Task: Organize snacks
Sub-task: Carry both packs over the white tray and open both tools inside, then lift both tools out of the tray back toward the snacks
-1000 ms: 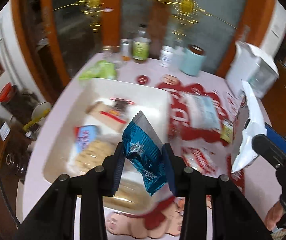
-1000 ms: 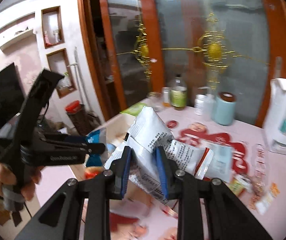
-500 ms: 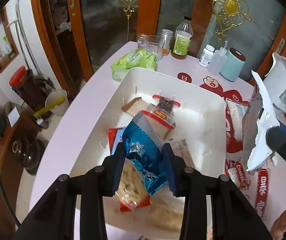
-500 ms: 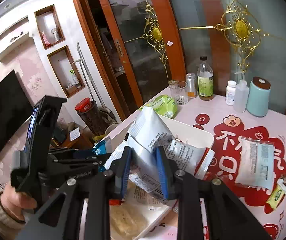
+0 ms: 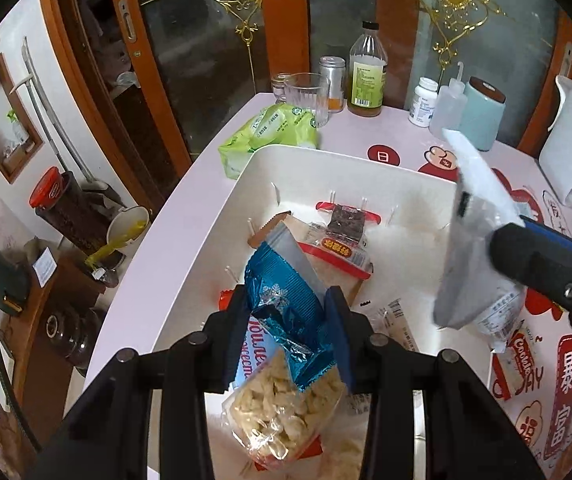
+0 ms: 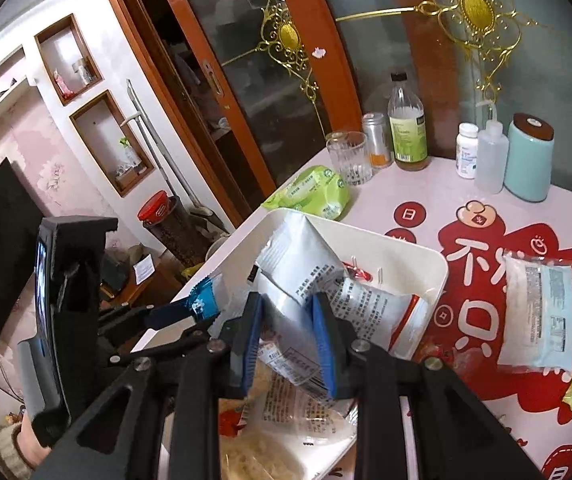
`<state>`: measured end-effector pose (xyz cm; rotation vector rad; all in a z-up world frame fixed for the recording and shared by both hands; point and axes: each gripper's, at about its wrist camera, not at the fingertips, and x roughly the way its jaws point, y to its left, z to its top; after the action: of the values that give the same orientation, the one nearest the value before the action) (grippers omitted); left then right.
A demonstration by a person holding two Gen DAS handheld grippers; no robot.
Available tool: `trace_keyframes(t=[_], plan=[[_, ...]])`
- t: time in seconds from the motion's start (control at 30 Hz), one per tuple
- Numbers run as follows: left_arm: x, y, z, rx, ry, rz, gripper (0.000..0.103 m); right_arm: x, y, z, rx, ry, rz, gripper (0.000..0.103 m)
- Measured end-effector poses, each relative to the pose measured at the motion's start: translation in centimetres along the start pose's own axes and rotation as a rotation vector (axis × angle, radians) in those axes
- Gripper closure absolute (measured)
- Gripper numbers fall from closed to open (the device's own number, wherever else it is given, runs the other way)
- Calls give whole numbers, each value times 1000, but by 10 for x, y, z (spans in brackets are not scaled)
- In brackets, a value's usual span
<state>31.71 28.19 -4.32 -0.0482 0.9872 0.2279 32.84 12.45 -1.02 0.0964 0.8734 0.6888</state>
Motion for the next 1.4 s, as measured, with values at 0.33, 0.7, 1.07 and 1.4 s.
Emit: trace_keyframes(t=[0.33,0.7,1.07,1.4], plan=[[-15,0,-2,24,-10,55,5,-16,12,1,21,9,-33,54],[-103,8,-43,-4,-54,-21,4,-116,26,-39,-14,-50,-177,54],[-166,-13,-87,40,-104,-94,3,-189,-4,-90,4,-93,-312,54],[-171,-88,-81,157,-150,-156,3,-207,-89,-108,98,-122,-415,54]])
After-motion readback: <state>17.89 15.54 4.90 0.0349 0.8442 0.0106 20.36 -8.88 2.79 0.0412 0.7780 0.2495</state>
